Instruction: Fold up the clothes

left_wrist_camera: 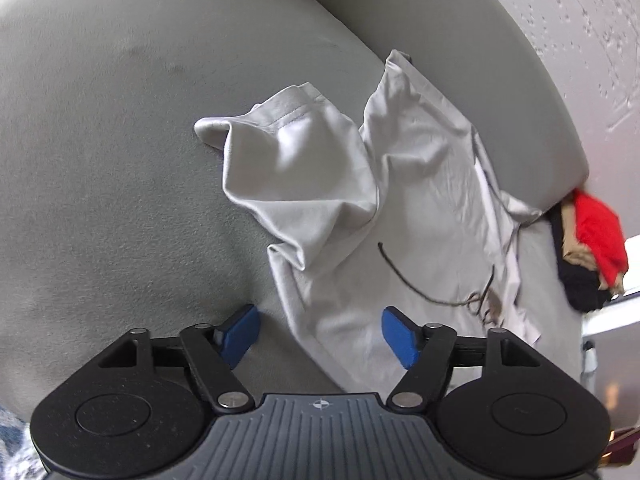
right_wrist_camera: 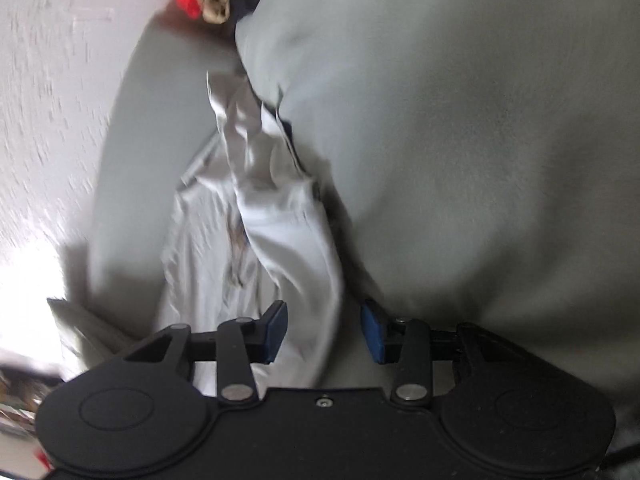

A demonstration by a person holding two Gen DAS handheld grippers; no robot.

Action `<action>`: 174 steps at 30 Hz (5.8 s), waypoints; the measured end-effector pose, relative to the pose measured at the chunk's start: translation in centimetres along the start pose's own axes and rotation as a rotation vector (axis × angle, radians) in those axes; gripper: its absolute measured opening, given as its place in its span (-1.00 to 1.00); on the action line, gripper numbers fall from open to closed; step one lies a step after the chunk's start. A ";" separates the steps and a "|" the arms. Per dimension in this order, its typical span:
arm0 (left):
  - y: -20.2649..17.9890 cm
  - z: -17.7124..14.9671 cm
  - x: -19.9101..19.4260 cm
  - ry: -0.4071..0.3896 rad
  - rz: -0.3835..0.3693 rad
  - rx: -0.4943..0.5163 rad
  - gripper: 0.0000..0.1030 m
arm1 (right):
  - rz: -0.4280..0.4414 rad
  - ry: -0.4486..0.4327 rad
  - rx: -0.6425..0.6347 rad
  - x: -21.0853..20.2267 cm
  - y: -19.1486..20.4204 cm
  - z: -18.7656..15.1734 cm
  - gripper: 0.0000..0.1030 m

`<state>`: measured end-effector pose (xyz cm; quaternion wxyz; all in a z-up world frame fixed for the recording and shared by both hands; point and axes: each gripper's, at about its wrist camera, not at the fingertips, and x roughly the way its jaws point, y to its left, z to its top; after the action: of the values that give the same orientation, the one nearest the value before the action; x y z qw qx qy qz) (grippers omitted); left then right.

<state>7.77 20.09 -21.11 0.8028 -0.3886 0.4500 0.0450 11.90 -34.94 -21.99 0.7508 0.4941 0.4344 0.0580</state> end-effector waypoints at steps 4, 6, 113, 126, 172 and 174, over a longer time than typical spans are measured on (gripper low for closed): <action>0.2 0.1 -0.1 -0.017 -0.042 -0.037 0.07 | 0.123 -0.018 0.113 0.1 -1.6 0.4 -0.34; 0.4 -0.1 0.1 0.004 -0.092 -0.053 -0.20 | 0.157 -0.018 0.115 -0.2 -1.7 0.3 -0.35; -11.7 -12.4 -1.1 0.025 0.253 0.734 -0.02 | -0.104 -0.040 -0.438 -5.2 8.9 0.4 -0.30; -11.7 -12.6 -1.1 0.021 0.253 0.728 -0.01 | -0.235 -0.010 -0.192 -3.3 4.8 2.1 -0.67; -11.1 -12.1 -1.1 0.023 0.225 0.720 0.09 | -0.046 -0.110 -0.526 -4.5 8.0 1.5 -0.96; -11.2 -12.2 -1.2 0.023 0.229 0.725 0.09 | -0.041 -0.197 -0.481 -6.4 8.5 2.0 -0.96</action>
<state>3.45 4.56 -17.27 0.8729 -0.0271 0.4862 -0.0322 12.28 -35.36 -11.16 0.8865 0.2956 0.3429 0.0962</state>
